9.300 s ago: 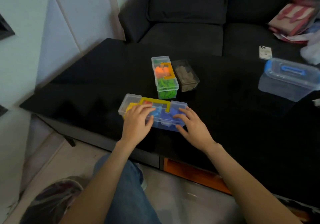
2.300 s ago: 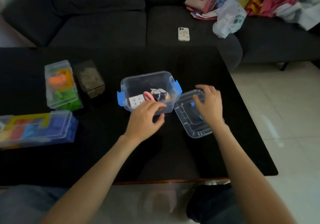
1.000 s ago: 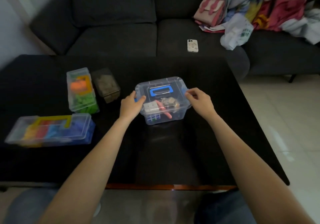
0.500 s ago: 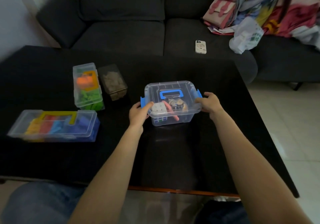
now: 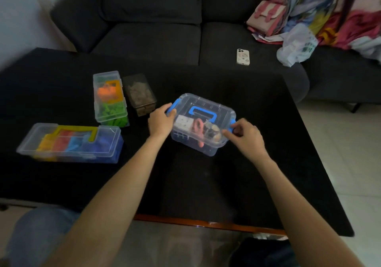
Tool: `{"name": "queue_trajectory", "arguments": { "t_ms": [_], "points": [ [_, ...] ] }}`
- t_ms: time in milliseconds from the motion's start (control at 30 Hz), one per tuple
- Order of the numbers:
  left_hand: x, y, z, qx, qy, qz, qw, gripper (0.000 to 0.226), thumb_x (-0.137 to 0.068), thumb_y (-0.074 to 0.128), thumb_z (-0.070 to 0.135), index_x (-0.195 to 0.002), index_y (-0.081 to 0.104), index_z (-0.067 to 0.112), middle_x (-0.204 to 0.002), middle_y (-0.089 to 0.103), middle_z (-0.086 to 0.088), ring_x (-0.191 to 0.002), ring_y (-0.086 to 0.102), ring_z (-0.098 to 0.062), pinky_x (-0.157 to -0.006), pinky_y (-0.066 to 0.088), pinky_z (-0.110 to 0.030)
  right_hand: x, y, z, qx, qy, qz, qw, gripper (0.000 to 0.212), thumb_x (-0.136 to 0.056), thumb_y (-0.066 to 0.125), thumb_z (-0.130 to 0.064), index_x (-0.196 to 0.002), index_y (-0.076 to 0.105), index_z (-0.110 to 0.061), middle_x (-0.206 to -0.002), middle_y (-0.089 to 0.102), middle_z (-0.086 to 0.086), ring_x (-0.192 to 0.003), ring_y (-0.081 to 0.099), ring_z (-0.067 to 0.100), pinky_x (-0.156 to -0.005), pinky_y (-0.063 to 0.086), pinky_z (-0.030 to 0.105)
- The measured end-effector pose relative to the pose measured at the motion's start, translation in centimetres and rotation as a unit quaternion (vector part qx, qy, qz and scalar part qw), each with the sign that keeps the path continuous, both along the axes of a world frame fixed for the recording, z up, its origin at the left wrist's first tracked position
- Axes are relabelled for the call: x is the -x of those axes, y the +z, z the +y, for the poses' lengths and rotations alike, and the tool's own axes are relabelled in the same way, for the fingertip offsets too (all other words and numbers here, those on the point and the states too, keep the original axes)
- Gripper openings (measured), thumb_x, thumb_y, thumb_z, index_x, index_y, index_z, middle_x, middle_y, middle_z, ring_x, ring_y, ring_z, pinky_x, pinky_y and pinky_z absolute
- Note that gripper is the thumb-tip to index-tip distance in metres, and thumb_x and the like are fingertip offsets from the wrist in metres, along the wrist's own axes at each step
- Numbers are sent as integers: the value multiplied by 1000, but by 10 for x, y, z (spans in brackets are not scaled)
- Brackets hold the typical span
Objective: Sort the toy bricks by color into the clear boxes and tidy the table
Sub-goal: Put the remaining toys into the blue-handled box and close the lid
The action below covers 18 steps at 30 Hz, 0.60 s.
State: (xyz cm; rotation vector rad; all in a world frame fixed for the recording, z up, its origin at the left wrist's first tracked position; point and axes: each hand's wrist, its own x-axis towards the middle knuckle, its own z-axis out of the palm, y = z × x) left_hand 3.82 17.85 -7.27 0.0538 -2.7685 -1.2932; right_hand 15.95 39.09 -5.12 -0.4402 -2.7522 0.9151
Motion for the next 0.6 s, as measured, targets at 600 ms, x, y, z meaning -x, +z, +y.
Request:
{"name": "queue_trajectory", "arguments": {
  "t_ms": [600],
  "points": [
    [48, -6, -148, 216, -13, 76, 973, 52, -89, 52, 49, -133, 46, 21, -132, 51, -5, -122, 47, -25, -98, 38, -44, 61, -19, -102, -264, 89, -44, 959, 65, -88, 48, -57, -146, 28, -32, -157, 16, 7, -146, 5, 33, -111, -6, 63]
  ]
}}
